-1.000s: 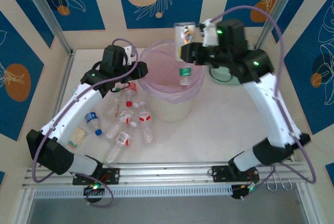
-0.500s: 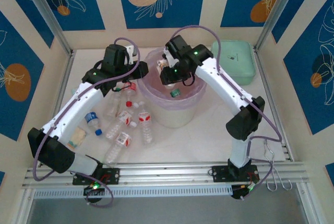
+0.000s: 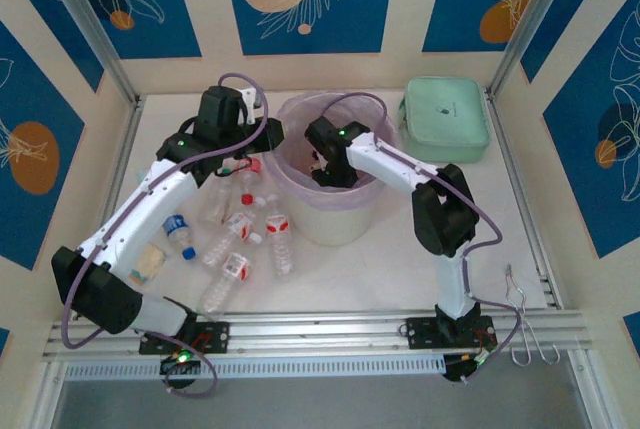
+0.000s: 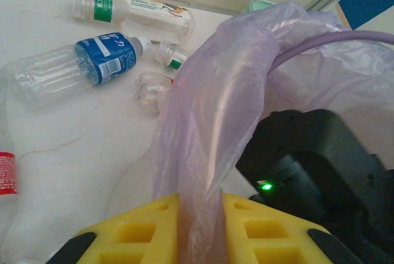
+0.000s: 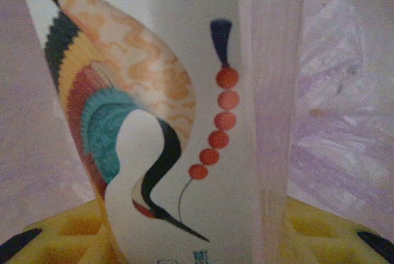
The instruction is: Put the plastic bottles in the bin
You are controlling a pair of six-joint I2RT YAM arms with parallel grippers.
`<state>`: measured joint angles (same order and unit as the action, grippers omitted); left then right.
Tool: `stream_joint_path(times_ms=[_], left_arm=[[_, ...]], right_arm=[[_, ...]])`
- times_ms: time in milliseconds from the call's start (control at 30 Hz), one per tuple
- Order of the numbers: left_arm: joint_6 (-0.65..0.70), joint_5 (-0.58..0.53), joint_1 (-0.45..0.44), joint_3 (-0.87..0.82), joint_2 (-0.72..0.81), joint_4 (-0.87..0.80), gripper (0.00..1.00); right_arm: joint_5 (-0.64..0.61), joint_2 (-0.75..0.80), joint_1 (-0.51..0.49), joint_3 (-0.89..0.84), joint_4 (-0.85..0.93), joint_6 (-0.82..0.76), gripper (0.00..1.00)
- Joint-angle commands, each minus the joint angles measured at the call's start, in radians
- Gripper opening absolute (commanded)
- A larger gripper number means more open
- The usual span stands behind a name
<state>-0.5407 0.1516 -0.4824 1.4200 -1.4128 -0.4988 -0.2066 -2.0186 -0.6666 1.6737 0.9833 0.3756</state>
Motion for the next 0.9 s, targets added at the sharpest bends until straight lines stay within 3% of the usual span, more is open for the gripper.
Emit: stream_joint_path(times_ms=[0,133,233,533,633,867], left_arm=[[0.03,-0.017,-0.01,-0.026,0.023,-0.038,0.22],[0.033,-0.012,-0.01,-0.02,0.01,-0.044,0.2],[0.035,-0.008,-0.011,-0.003,-0.001,-0.055,0.19],[0.03,-0.036,-0.012,-0.007,-0.002,-0.041,0.12],[0.032,-0.049,-0.01,0.003,-0.007,-0.047,0.1],[0.045,-0.073,-0.01,0.041,-0.02,-0.088,0.08]], right_arm=[[0.034,-0.001,-0.004,-0.032,-0.058,0.039,0.4],[0.018,0.034,-0.002,-0.011,-0.037,0.016,0.72],[0.028,0.114,-0.007,-0.008,-0.017,0.006,0.81],[0.092,0.409,-0.009,0.116,0.077,-0.074,0.93],[0.169,0.495,-0.006,0.181,0.104,-0.141,0.93],[0.276,0.675,0.097,0.307,0.063,-0.239,0.93]])
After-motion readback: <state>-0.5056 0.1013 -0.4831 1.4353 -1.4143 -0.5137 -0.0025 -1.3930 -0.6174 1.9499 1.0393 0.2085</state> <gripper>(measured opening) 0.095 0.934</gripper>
